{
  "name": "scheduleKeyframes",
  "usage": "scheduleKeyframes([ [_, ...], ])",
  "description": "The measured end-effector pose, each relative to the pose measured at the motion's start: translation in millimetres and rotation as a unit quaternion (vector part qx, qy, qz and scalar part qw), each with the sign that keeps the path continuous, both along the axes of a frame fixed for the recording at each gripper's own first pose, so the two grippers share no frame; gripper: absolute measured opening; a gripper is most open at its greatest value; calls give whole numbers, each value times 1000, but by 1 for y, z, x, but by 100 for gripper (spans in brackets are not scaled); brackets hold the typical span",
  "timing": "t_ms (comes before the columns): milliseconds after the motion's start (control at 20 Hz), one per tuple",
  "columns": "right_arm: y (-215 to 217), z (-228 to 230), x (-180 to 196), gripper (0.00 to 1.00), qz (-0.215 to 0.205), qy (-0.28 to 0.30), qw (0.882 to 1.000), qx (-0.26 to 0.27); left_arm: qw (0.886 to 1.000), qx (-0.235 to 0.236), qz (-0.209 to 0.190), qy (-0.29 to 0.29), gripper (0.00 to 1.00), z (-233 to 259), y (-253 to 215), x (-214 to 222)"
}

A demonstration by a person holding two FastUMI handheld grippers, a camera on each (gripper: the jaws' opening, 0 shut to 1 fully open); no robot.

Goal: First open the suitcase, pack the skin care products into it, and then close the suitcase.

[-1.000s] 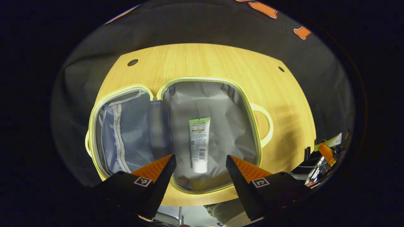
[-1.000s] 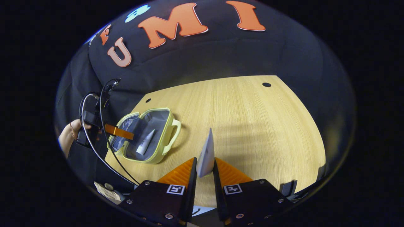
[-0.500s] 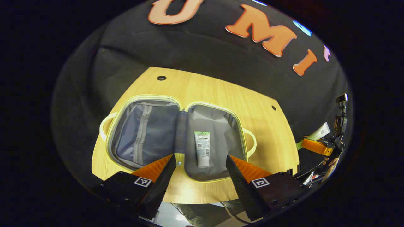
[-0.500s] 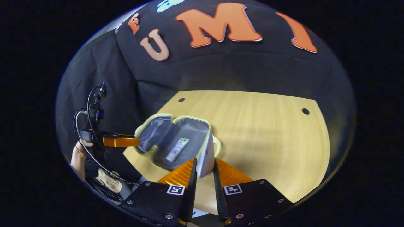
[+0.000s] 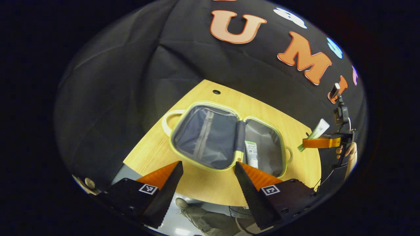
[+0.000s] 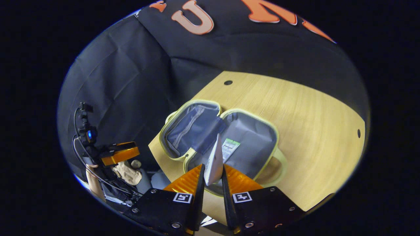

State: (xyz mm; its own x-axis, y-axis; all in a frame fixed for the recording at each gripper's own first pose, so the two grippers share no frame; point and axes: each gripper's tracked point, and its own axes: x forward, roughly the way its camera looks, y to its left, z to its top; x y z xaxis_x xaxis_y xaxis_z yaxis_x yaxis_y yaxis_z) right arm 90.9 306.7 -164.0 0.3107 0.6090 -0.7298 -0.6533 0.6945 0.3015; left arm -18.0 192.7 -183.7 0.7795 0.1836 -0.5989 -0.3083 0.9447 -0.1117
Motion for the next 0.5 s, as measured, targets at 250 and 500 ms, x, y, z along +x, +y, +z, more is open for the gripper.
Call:
scheduleKeyframes([
  [250, 22, -80, 11, 31, -40, 100, 993, -50, 998, -8, 64, -14, 98, 2, 39, -43],
  [500, 12, -111, 23, 37, -79, 114, 987, -86, 996, -19, 88, -14, 98, 11, 54, -71],
])
